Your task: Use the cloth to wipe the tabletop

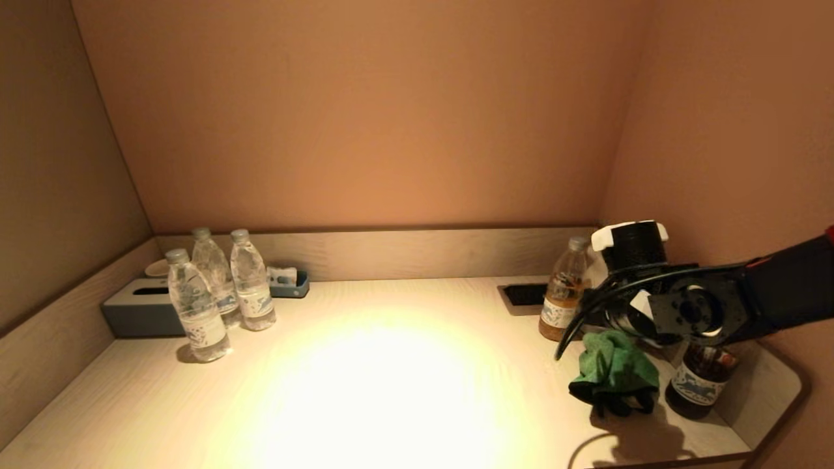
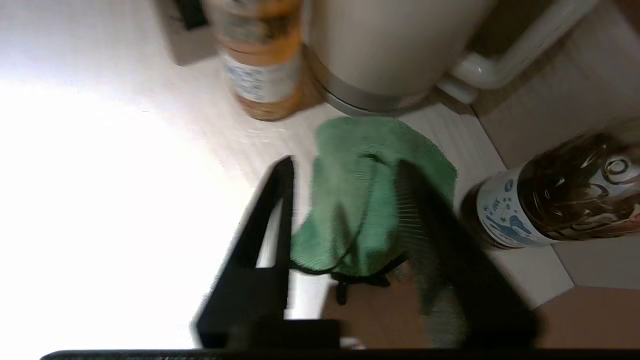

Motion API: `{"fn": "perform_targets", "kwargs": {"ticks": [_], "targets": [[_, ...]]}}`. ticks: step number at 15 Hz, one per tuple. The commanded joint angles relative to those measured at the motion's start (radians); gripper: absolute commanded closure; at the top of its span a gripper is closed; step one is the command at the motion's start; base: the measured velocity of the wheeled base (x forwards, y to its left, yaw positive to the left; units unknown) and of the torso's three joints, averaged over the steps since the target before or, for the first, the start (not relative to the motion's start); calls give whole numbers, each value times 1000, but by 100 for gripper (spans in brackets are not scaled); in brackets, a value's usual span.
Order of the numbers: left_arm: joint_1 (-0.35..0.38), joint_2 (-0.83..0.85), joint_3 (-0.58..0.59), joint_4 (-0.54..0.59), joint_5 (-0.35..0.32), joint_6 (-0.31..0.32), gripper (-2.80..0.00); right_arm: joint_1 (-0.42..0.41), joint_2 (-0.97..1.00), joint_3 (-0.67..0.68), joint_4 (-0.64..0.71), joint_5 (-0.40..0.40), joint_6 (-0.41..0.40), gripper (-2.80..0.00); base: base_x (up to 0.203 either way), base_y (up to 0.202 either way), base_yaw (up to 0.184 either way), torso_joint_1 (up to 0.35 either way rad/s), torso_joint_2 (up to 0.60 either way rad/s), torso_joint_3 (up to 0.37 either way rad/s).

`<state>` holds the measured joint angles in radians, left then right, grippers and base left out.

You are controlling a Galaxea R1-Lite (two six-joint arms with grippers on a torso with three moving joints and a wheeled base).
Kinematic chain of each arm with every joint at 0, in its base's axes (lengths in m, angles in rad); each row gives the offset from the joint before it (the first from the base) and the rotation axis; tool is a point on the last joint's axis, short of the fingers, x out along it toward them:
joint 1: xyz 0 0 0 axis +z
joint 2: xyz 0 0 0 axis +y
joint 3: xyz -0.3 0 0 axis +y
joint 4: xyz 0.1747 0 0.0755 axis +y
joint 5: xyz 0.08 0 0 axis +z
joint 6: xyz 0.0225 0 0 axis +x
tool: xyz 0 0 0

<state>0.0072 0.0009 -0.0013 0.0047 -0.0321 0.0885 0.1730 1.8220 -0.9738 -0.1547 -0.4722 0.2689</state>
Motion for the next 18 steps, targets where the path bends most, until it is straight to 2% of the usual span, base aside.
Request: {"fn": "perform_targets", "kwargs": {"ticks": [1, 6, 8, 10, 13, 16, 18], "targets": [[0, 1, 0, 0, 0, 0, 0, 55, -123, 29, -18, 7, -14, 0, 0, 0, 0, 0, 0, 0], [0, 1, 0, 0, 0, 0, 0, 134, -339, 56, -20, -2, -64, 0, 0, 0, 0, 0, 0, 0], [0, 1, 0, 0, 0, 0, 0, 143, -409, 82, -23, -24, -118, 0, 0, 0, 0, 0, 0, 0], [0, 1, 0, 0, 0, 0, 0, 143, -440, 100, -22, -27, -132, 0, 0, 0, 0, 0, 0, 0], [-1, 1, 0, 0, 0, 0, 0, 144, -627, 151, -17, -33, -158, 0, 0, 0, 0, 0, 0, 0], [-1, 1, 0, 0, 0, 0, 0, 144, -781, 206, -14, -116, -203, 0, 0, 0, 0, 0, 0, 0], [-1, 1, 0, 0, 0, 0, 0, 144, -783, 210, -14, -123, -209, 0, 0, 0, 0, 0, 0, 0]]}}
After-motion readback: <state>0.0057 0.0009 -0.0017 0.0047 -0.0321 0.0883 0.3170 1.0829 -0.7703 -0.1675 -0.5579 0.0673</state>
